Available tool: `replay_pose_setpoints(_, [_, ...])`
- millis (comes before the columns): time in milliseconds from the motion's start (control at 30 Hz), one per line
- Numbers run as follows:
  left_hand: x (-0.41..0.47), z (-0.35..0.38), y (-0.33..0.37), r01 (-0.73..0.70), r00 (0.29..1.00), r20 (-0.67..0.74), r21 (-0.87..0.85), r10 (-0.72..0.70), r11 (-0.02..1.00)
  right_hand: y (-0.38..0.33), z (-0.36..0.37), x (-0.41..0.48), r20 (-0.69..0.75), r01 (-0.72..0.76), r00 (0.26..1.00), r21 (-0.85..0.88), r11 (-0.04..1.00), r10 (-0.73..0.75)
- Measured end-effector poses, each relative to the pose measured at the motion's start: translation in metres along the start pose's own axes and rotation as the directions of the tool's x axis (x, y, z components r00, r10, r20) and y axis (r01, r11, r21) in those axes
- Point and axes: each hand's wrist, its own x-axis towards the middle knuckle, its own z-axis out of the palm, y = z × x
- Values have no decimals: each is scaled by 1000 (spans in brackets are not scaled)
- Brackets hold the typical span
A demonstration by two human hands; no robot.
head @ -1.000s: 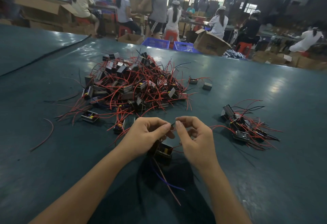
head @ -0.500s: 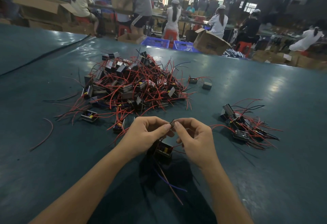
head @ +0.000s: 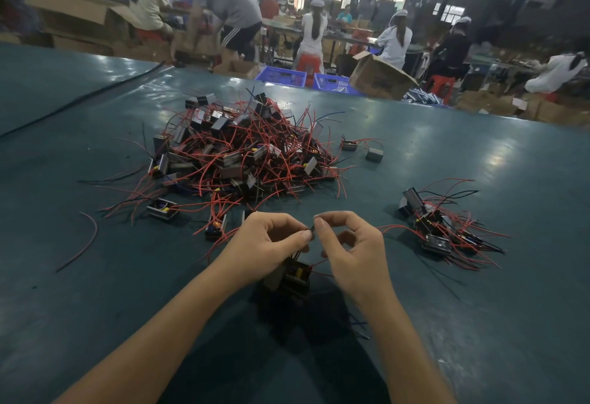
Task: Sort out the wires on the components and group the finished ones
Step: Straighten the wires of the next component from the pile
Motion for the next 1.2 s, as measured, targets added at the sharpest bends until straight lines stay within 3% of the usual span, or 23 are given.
replay_pose_setpoints(400, [-1,3,-1,-56,997,-44,102,61,993,3,1,1,18,-1,1000,-12,1000,1])
replay_pose_setpoints(733, [-2,6,-1,-107,992,-54,125,115,986,2,1,1,19,-127,992,110,986,125])
replay_pose_setpoints(967, [0,1,-1,-19,1000,-24,-16,18,1000,3,2,1,2,26,1000,29,999,-26])
replay_pose_setpoints(1200, [0,0,0,-33,999,-19,-38,33,999,2,1,-1,85,15,996,-7,1000,-14])
